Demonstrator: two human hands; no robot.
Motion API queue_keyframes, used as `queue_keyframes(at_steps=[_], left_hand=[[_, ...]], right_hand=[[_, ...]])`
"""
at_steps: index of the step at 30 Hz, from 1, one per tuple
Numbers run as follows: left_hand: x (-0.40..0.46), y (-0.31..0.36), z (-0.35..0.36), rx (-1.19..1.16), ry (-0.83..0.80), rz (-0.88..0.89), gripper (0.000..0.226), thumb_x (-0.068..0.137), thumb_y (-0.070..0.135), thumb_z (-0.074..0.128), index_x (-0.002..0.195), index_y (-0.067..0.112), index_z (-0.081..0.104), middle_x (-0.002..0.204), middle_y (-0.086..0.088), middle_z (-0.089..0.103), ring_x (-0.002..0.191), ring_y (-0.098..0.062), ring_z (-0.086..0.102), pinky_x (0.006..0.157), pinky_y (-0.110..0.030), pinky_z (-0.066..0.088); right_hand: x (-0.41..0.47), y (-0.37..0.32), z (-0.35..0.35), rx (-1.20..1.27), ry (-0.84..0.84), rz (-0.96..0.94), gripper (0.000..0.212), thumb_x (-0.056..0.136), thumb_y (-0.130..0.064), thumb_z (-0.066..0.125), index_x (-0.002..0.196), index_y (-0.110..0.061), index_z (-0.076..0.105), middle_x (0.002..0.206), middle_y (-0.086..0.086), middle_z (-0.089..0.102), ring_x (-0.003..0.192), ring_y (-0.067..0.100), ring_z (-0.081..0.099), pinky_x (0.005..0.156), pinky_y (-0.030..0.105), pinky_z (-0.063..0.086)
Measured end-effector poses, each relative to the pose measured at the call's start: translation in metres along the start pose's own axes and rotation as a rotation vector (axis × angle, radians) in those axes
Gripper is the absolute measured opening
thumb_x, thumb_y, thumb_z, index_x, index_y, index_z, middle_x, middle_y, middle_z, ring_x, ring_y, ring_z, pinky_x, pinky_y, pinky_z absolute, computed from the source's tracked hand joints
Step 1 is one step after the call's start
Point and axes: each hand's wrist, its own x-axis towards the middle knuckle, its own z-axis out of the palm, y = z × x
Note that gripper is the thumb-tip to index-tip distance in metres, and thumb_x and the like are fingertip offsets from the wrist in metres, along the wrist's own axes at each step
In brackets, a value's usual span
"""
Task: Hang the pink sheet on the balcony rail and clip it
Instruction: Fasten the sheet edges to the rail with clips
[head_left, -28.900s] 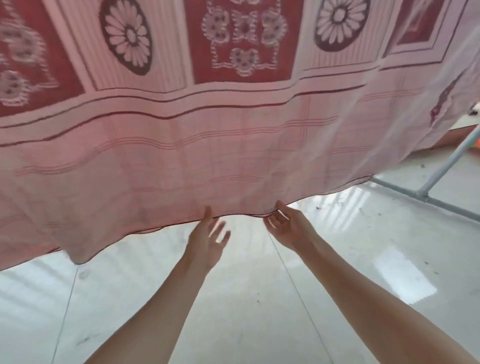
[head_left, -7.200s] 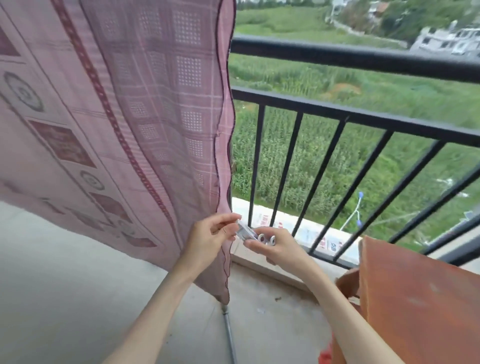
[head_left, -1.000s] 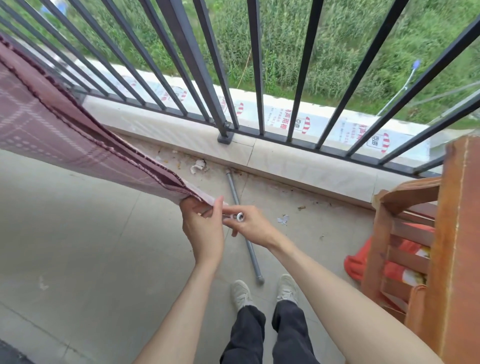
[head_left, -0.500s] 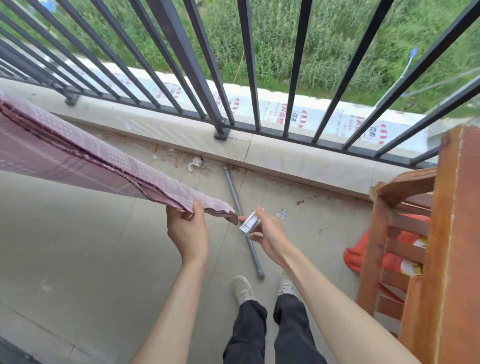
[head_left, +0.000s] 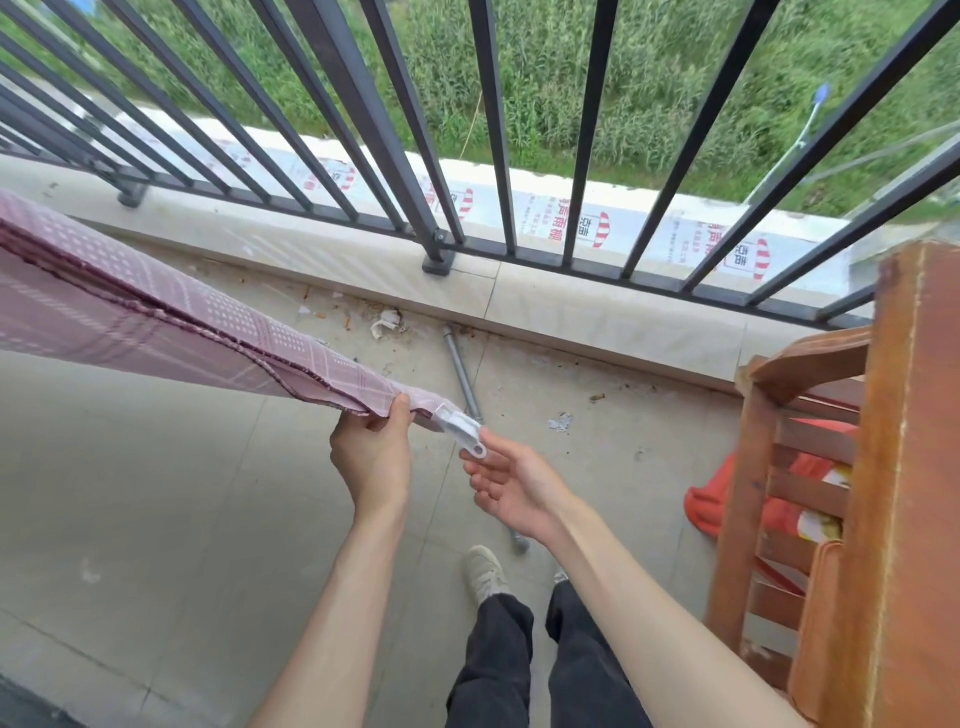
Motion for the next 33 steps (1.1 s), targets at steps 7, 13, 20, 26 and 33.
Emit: queue_keyframes(at_steps=[7, 13, 20, 26, 33], left_hand=[[-0.001, -0.001, -0.005, 0.031, -0.025, 0.012, 0.022, 0.069, 0.028, 0.061, 0.081, 0.011, 0.068, 0.082, -0.001, 0.073, 0.083, -0.02, 0.07, 0.087, -0.046, 0.052], [-0.005, 0.003, -0.006, -0.005, -0.012, -0.001, 0.01, 0.076, 0.014, 0.064, 0.068, 0.02, 0.062, 0.058, 0.018, 0.068, 0.074, -0.014, 0.07, 0.089, -0.044, 0.052], [-0.008, 0.004, -0.008, 0.091, -0.006, 0.014, 0.012, 0.077, 0.019, 0.062, 0.075, 0.008, 0.067, 0.069, 0.004, 0.071, 0.079, -0.017, 0.071, 0.085, -0.036, 0.052], [-0.012, 0.006, -0.015, 0.12, -0.033, 0.036, 0.007, 0.08, 0.019, 0.061, 0.077, 0.014, 0.065, 0.073, 0.002, 0.07, 0.08, -0.02, 0.069, 0.083, -0.034, 0.05], [-0.05, -0.025, -0.023, 0.406, -0.404, 0.321, 0.022, 0.09, 0.014, 0.054, 0.111, 0.011, 0.058, 0.106, -0.005, 0.061, 0.098, -0.021, 0.058, 0.085, -0.033, 0.046]], right_hand=[[0.0, 0.009, 0.016, 0.068, -0.053, 0.116, 0.036, 0.087, -0.033, 0.058, 0.082, 0.002, 0.063, 0.047, 0.0, 0.048, 0.034, 0.006, 0.034, 0.039, 0.015, 0.022], [-0.002, 0.01, 0.02, 0.03, -0.033, 0.113, 0.032, 0.088, -0.03, 0.058, 0.083, 0.001, 0.063, 0.045, -0.001, 0.047, 0.033, 0.004, 0.032, 0.039, 0.015, 0.021], [0.004, 0.003, 0.031, 0.036, -0.03, 0.087, 0.034, 0.088, -0.032, 0.057, 0.081, 0.001, 0.063, 0.044, -0.001, 0.048, 0.031, 0.004, 0.034, 0.036, 0.014, 0.024], [-0.002, -0.003, 0.037, -0.133, -0.067, 0.091, 0.047, 0.087, -0.049, 0.053, 0.085, -0.004, 0.066, 0.062, 0.0, 0.06, 0.051, 0.008, 0.053, 0.049, 0.017, 0.042], [-0.052, 0.009, 0.0, -0.339, 0.155, -0.291, 0.038, 0.094, -0.044, 0.045, 0.109, -0.012, 0.058, 0.1, 0.004, 0.065, 0.088, 0.016, 0.06, 0.084, 0.03, 0.049]])
